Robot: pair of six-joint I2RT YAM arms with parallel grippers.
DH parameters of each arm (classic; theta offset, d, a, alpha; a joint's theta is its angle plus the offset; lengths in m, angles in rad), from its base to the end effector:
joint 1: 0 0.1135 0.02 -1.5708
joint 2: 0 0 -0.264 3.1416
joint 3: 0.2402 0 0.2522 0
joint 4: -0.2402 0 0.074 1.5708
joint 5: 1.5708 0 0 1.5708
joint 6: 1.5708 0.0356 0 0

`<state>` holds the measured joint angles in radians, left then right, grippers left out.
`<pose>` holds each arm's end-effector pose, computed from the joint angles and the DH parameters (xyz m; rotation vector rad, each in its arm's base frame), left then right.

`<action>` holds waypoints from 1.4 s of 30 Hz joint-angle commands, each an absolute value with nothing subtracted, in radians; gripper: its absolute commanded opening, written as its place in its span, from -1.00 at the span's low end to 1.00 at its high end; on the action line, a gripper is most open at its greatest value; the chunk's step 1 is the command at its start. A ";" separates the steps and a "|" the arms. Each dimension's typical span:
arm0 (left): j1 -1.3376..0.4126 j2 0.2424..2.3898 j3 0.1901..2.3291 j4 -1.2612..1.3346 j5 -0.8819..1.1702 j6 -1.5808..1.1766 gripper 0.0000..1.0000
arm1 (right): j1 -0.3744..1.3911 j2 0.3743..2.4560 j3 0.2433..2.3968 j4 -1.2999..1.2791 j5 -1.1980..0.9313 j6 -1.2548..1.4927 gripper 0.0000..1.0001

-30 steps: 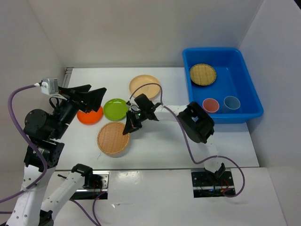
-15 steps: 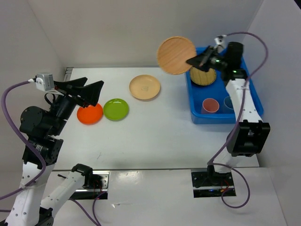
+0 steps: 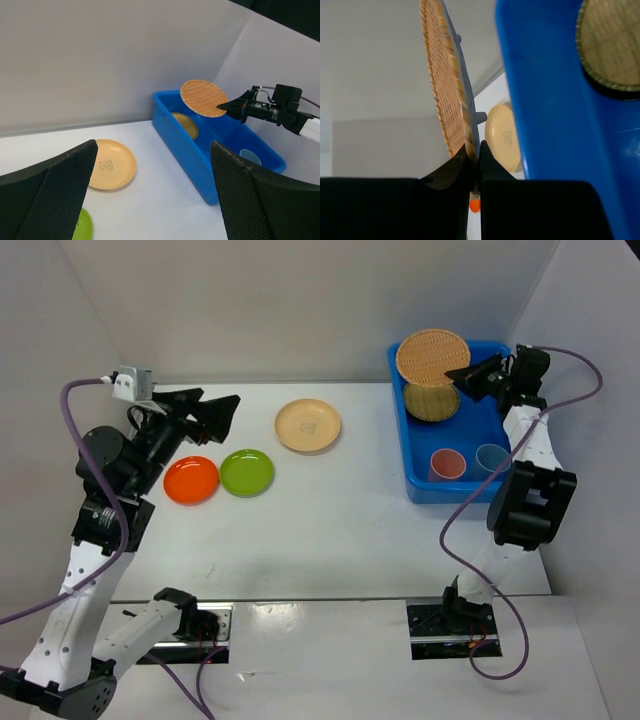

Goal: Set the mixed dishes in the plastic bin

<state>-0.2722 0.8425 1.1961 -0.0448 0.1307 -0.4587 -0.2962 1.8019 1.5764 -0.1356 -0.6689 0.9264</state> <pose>0.1504 -0.0468 0.4849 -0.0051 1.2972 -0.7109 0.4158 -0.1038 0.3382 0.7323 1.8574 1.0573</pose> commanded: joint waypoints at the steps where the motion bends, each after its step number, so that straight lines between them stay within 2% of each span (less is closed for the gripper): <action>1: -0.276 0.857 1.230 0.044 0.149 -0.410 0.98 | -0.299 1.876 1.578 -0.005 -0.589 0.973 -0.99; 11: -0.276 0.888 1.200 0.084 0.118 -0.380 0.98 | -0.299 2.057 1.647 0.028 -0.419 1.026 -0.99; 14: -0.276 0.900 1.200 0.084 0.118 -0.380 0.98 | -0.299 2.107 1.693 -0.031 -0.362 1.026 -0.99; 27: -0.276 0.971 1.190 0.115 0.166 -0.439 0.98 | -0.281 2.253 1.790 -0.084 -0.284 1.037 -0.99; 29: -0.276 0.980 1.180 0.124 0.166 -0.471 0.98 | -0.281 2.264 1.802 -0.124 -0.272 1.026 -0.86; 33: -0.276 0.989 1.158 0.143 0.176 -0.503 0.98 | -0.281 2.264 1.802 -0.149 -0.245 1.017 -0.43; 34: -0.276 0.989 1.158 0.143 0.176 -0.503 0.98 | -0.281 2.264 1.812 -0.162 -0.245 1.017 -0.23; 36: -0.276 0.989 1.158 0.143 0.176 -0.503 0.98 | -0.281 2.264 1.812 -0.189 -0.235 1.005 0.02; 37: -0.276 0.989 1.158 0.143 0.176 -0.503 0.98 | -0.281 2.264 1.812 -0.201 -0.235 0.994 0.27; 40: -0.276 0.989 1.158 0.129 0.156 -0.503 0.98 | -0.272 2.246 1.812 -0.222 -0.224 0.985 0.62; 42: -0.276 0.989 1.167 0.091 0.115 -0.526 0.98 | -0.262 2.233 1.812 -0.244 -0.200 0.976 0.73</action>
